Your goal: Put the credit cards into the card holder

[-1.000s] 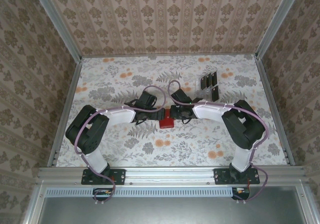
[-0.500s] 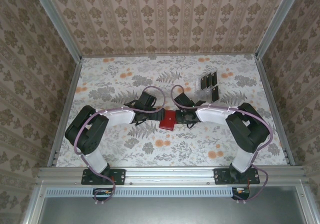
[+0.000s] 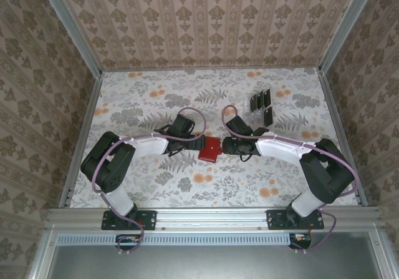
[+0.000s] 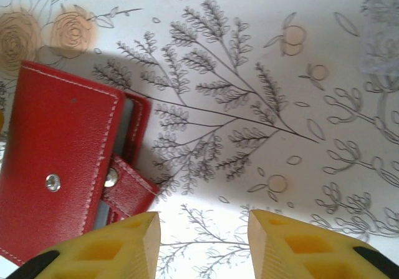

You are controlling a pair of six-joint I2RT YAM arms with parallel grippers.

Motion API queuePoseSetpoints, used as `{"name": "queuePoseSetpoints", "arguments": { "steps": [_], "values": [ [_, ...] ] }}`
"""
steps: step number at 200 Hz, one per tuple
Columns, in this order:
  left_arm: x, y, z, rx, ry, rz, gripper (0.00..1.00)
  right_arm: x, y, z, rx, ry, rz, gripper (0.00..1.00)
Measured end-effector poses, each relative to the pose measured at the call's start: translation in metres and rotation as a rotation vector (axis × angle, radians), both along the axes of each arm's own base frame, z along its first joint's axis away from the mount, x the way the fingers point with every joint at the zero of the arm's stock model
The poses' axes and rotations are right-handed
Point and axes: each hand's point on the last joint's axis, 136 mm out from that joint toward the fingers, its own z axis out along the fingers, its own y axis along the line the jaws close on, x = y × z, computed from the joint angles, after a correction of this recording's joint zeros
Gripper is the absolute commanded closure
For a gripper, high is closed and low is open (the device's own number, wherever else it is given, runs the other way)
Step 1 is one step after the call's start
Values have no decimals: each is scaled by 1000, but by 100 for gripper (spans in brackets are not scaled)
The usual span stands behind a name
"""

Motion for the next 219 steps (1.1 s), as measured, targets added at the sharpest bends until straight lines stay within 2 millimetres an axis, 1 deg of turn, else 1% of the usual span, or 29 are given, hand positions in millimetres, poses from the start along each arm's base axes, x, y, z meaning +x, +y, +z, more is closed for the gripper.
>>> {"name": "queuePoseSetpoints", "arguments": {
  "steps": [29,44,77,111,131,152,183,219],
  "values": [
    [0,0,0,0,0,0,0,-2,17,-9,-11,22,60,55],
    [0,0,0,0,0,0,0,-4,23,-15,-23,34,86,55],
    [0,0,0,0,0,0,0,-3,28,-26,-45,56,104,56],
    [0,0,0,0,0,1,0,6,28,-26,-65,37,81,62],
    [0,0,0,-2,0,2,0,12,23,-26,-67,19,40,65],
    [0,0,-1,-1,1,2,0,13,13,-28,-50,9,-20,67],
    [0,0,-1,0,1,2,0,9,-14,-27,-27,-3,-134,67],
    [0,0,-1,-1,1,3,0,7,-33,-25,15,-20,-236,68]
  ]
}}
